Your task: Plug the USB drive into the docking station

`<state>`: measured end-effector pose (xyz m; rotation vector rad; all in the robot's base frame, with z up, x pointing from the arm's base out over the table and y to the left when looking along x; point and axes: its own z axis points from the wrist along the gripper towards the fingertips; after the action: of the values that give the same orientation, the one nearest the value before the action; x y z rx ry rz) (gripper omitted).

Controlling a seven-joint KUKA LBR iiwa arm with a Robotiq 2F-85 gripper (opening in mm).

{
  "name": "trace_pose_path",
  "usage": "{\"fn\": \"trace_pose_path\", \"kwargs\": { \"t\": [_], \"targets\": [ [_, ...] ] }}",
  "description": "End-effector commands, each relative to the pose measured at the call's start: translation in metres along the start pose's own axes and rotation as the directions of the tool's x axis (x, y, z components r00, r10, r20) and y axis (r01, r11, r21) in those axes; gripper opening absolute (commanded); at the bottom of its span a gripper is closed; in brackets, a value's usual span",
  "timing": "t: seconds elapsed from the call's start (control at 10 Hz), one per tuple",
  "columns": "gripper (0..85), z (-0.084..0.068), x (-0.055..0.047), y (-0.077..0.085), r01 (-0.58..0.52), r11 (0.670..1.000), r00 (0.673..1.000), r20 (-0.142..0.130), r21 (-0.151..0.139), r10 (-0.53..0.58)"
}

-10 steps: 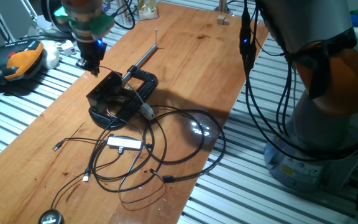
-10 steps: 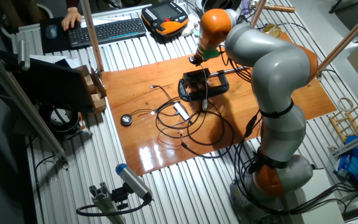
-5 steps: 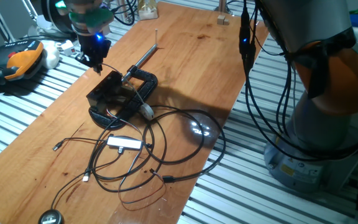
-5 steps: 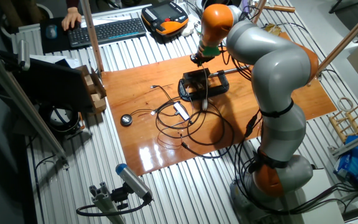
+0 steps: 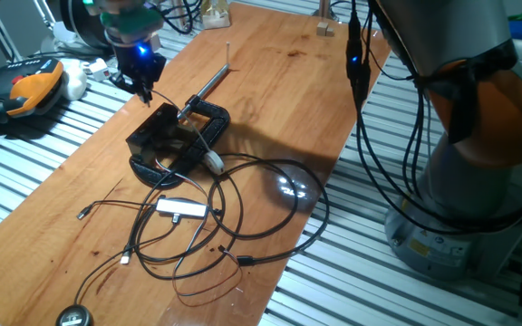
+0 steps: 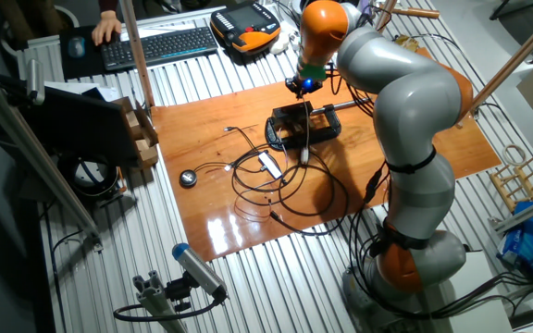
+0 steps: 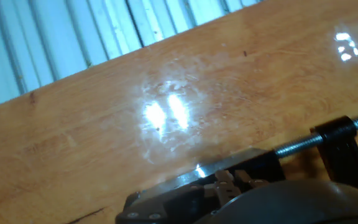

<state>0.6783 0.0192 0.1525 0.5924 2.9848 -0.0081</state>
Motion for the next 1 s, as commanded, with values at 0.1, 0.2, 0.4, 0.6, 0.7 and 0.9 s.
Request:
{"fn": "trace_pose_path", "kwargs": {
  "t": [0.1,0.2,0.4,0.6,0.7,0.9],
  "targets": [
    [0.0,-0.003,0.001,-0.004,-0.228,0.974,0.974,-0.005,0.019,0.228],
    [0.0,-0.004,0.002,-0.004,-0.265,0.964,0.964,-0.005,0.023,0.265],
    [0.0,-0.005,0.003,-0.006,-0.301,0.952,0.953,-0.003,0.046,0.302],
    [0.0,-0.001,0.002,-0.014,-0.338,0.939,0.941,0.002,0.054,0.339],
    [0.0,0.0,0.002,-0.016,-0.357,0.933,0.934,0.007,0.052,0.357],
    [0.0,0.002,0.001,-0.016,-0.39,0.919,0.921,0.006,0.055,0.39]
  ]
}}
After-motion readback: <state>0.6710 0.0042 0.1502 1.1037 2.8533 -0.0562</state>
